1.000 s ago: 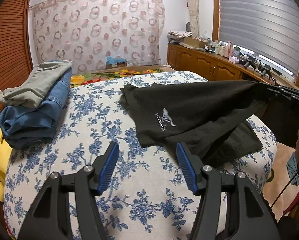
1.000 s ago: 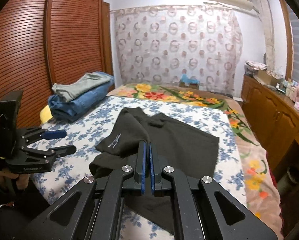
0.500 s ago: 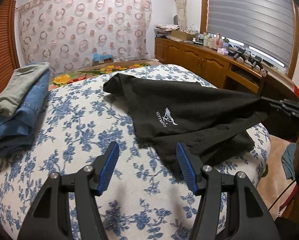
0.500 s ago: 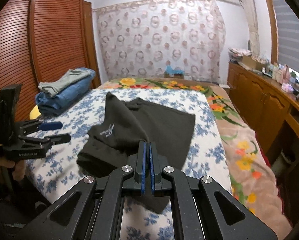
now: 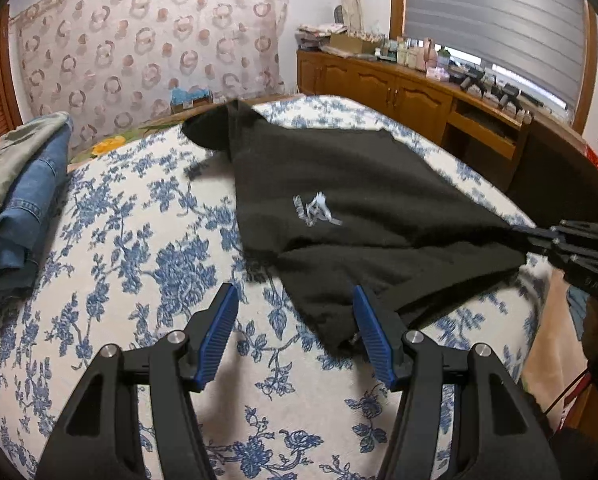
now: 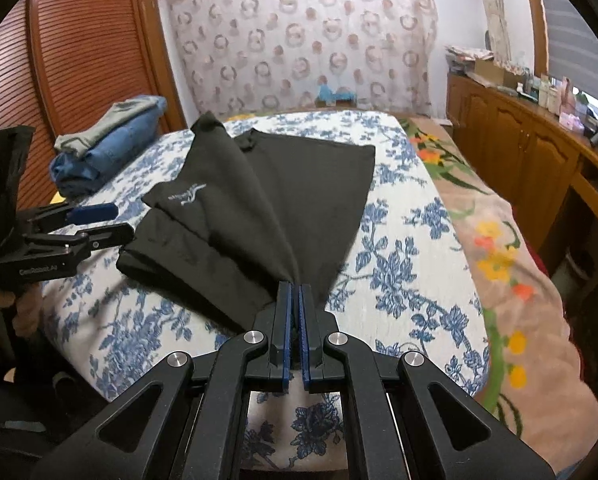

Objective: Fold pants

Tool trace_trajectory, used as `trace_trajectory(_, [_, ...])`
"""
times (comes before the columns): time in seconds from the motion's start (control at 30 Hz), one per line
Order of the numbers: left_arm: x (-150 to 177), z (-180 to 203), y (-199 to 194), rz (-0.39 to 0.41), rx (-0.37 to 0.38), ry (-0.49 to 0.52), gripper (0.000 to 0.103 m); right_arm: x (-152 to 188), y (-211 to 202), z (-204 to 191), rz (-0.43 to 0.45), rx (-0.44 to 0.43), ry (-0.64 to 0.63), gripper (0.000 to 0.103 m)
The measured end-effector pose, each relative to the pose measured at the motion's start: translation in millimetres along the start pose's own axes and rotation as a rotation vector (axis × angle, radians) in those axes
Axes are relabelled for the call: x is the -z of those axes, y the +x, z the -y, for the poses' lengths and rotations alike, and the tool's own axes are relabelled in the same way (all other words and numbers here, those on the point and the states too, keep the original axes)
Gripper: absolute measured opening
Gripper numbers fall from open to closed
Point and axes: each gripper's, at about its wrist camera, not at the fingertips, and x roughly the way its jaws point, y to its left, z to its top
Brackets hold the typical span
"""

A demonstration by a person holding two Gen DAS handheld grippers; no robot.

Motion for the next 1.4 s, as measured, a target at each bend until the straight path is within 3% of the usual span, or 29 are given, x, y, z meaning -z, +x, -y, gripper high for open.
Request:
trace_trajectory(0.37, [11.2,-2.2,1.8,-0.023,0.023,-0.012,0.059,-1.5,-5.1,-0.5,0.016,0.006,0.001,0.005])
trace_trajectory(0.47, [11.4,-6.2,-1.6,-0.017,0.035,-0.028,0.059,-5.5,-11.9,-1.7,0.037,0.013,-0.004,0.017])
trace_trajectory(0.67, [4.4,-17.9,-18.8,0.040,0.019,-0.053,0.059,-25.2,-14.7,-10.5,0.069,0.001,-0.037,0.027])
trace_trajectory(0.8, [-0.2,-30.8,-28.6,0.070,-0.011,-0.069,0.059,-43.4,-5.9,-23.7,0.087,-0.031,-0.071,0.038])
trace_trajectory(1.07, [0.4,-60.2,-44.0,0.110,-0.055,-0.114,0.059,-73.5,38.1,-62.4,0.048,-0.153,-0.131,0.041])
trace_trajectory(1.4, [6.7,-82.4,-50.7,0.129,-0.080,-0.154,0.059,-91.0,88.1,-105.3,-0.056,-0.239,-0.217,0.041])
